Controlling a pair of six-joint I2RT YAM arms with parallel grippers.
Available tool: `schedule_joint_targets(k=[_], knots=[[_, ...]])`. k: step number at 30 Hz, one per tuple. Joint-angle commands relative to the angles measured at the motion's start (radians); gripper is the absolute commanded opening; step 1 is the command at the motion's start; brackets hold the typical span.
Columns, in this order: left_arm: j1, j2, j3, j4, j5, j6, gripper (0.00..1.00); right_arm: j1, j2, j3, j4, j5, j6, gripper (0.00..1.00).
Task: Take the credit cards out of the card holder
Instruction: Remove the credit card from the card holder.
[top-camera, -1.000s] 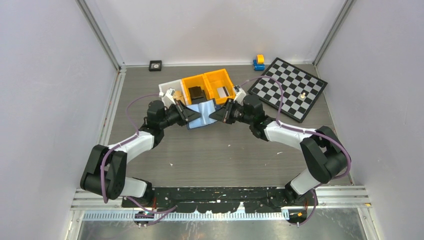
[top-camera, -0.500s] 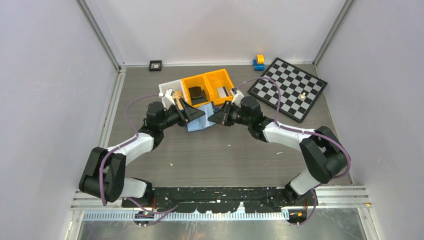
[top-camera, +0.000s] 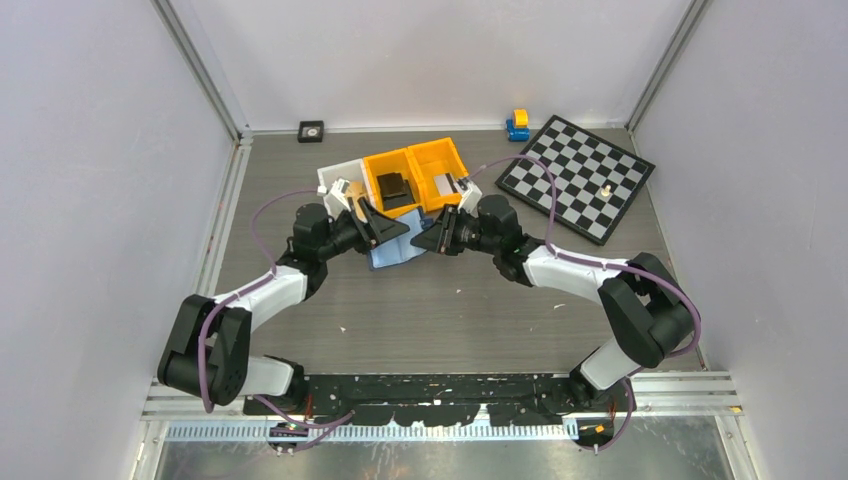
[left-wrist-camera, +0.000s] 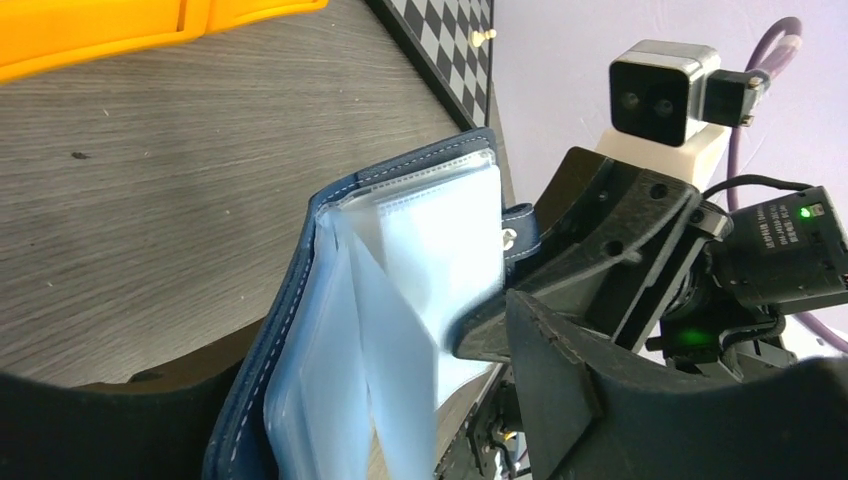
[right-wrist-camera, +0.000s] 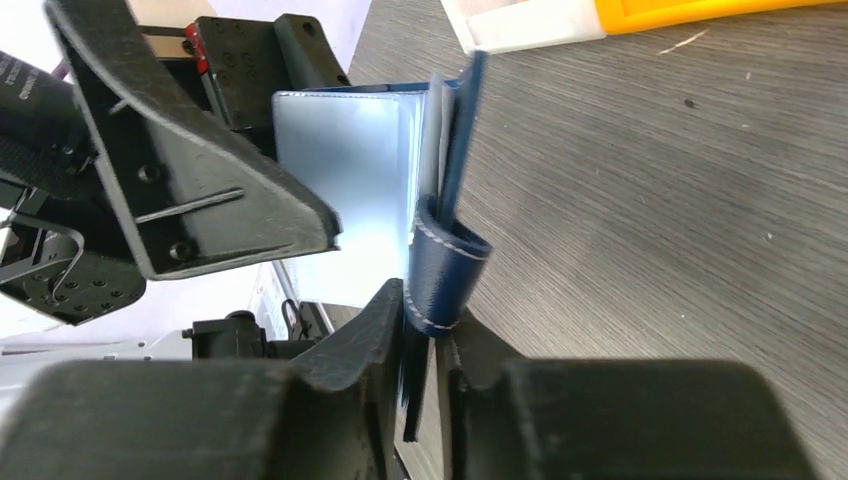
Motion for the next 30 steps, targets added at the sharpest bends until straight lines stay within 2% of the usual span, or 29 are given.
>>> schedule_joint_targets(k=[1, 4, 7, 12, 16, 19, 23, 30], knots=[[-0.004, 0.001, 0.028, 0.009, 0.002, 0.016, 0.6, 0.013, -0.031, 0.007, 0.096, -0.036, -0.002, 0.29], [-0.004, -0.007, 0.027, -0.002, -0.008, 0.021, 0.39, 0.011, -0.039, -0.005, 0.116, -0.029, 0.011, 0.33], [-0.004, -0.024, 0.026, -0.022, -0.024, 0.03, 0.28, 0.006, -0.047, -0.016, 0.128, -0.015, 0.021, 0.38], [-0.003, -0.041, 0.028, -0.056, -0.044, 0.043, 0.18, -0.028, -0.06, -0.047, 0.166, -0.01, 0.059, 0.5], [-0.002, -0.052, 0.031, -0.078, -0.056, 0.053, 0.15, -0.052, -0.094, -0.074, 0.168, 0.012, 0.07, 0.51], [0.0, -0.06, 0.03, -0.089, -0.066, 0.059, 0.14, -0.058, -0.115, -0.077, 0.145, 0.027, 0.058, 0.42], [0.002, -0.067, 0.03, -0.101, -0.074, 0.063, 0.14, -0.056, -0.122, -0.075, 0.138, 0.028, 0.052, 0.23], [0.002, -0.071, 0.026, -0.086, -0.063, 0.057, 0.14, -0.057, -0.118, -0.059, 0.11, 0.019, 0.033, 0.1]])
